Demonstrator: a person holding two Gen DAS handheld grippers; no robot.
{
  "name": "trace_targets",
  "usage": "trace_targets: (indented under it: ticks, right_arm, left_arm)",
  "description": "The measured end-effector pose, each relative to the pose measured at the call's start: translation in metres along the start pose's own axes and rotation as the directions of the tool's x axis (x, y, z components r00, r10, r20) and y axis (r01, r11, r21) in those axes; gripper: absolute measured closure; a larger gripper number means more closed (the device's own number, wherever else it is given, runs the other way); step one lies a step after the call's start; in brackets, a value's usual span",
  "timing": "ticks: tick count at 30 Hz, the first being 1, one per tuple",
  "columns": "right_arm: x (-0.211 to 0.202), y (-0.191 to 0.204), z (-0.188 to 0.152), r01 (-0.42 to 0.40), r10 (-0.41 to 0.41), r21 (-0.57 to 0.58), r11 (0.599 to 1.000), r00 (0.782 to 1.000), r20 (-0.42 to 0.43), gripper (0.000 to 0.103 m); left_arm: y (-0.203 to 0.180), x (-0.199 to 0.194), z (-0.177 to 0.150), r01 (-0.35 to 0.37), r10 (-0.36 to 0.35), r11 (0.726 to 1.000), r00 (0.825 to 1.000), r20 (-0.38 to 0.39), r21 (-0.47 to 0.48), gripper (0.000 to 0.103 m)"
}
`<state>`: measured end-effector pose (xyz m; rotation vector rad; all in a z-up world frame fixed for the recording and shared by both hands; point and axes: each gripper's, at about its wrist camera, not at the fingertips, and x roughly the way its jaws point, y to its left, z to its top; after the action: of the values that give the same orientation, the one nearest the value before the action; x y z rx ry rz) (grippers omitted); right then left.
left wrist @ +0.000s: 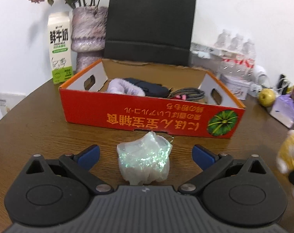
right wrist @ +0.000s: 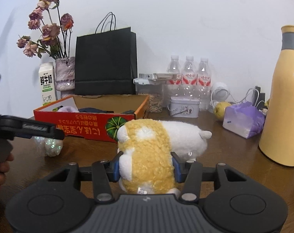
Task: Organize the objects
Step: 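Grasp the iridescent plastic bag with the left gripper, then carry the plastic bag with the left gripper while the right gripper carries the plush toy over the box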
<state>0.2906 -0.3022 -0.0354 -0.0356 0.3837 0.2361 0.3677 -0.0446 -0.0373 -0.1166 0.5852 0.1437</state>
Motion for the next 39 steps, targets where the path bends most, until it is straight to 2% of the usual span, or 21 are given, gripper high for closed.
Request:
trace_targets:
  ticks: [4, 6, 8, 10, 11, 16, 24, 32, 39]
  right_arm:
    - [0.002, 0.000, 0.000, -0.007, 0.007, 0.005, 1.000, 1.000, -0.006, 0.055]
    - [0.003, -0.001, -0.001, -0.006, 0.006, 0.012, 1.000, 1.000, -0.013, 0.055]
    - [0.003, -0.002, -0.001, -0.009, 0.009, 0.021, 1.000, 1.000, -0.019, 0.055]
    - [0.004, -0.003, -0.001, -0.008, 0.008, 0.024, 1.000, 1.000, -0.020, 0.055]
    - [0.004, -0.003, -0.001, -0.008, 0.008, 0.025, 1.000, 1.000, -0.020, 0.055]
    - [0.005, -0.005, -0.002, -0.006, 0.007, 0.036, 0.999, 1.000, -0.025, 0.055]
    - [0.003, -0.007, -0.001, -0.014, 0.015, 0.042, 0.999, 1.000, -0.009, 0.055]
    - [-0.002, -0.002, 0.000, -0.010, 0.010, 0.018, 1.000, 1.000, 0.015, 0.055]
    - [-0.009, 0.028, -0.003, -0.060, 0.060, -0.048, 0.997, 0.998, 0.012, 0.055]
  left_arm:
    - [-0.004, 0.011, -0.003, -0.015, 0.015, 1.000, 1.000, -0.022, -0.001, 0.001]
    - [-0.003, 0.013, -0.005, -0.005, 0.005, 1.000, 0.999, -0.032, 0.004, 0.014]
    - [0.000, 0.014, -0.006, 0.019, -0.020, 1.000, 0.999, -0.049, -0.012, 0.040]
    - [0.002, 0.014, -0.008, 0.033, -0.035, 0.999, 0.998, -0.061, -0.021, 0.053]
    - [0.003, 0.013, -0.009, 0.036, -0.037, 0.999, 0.998, -0.056, -0.022, 0.055]
    - [0.009, -0.001, -0.009, 0.052, -0.052, 0.999, 0.999, -0.013, -0.013, 0.057]
    - [0.027, -0.046, -0.014, 0.069, -0.070, 0.997, 0.994, 0.085, 0.017, 0.057]
    - [0.049, -0.080, -0.039, 0.045, -0.048, 0.999, 0.994, 0.101, 0.029, 0.057]
    - [0.068, -0.097, -0.051, 0.021, -0.024, 0.999, 0.992, 0.122, 0.026, 0.057]
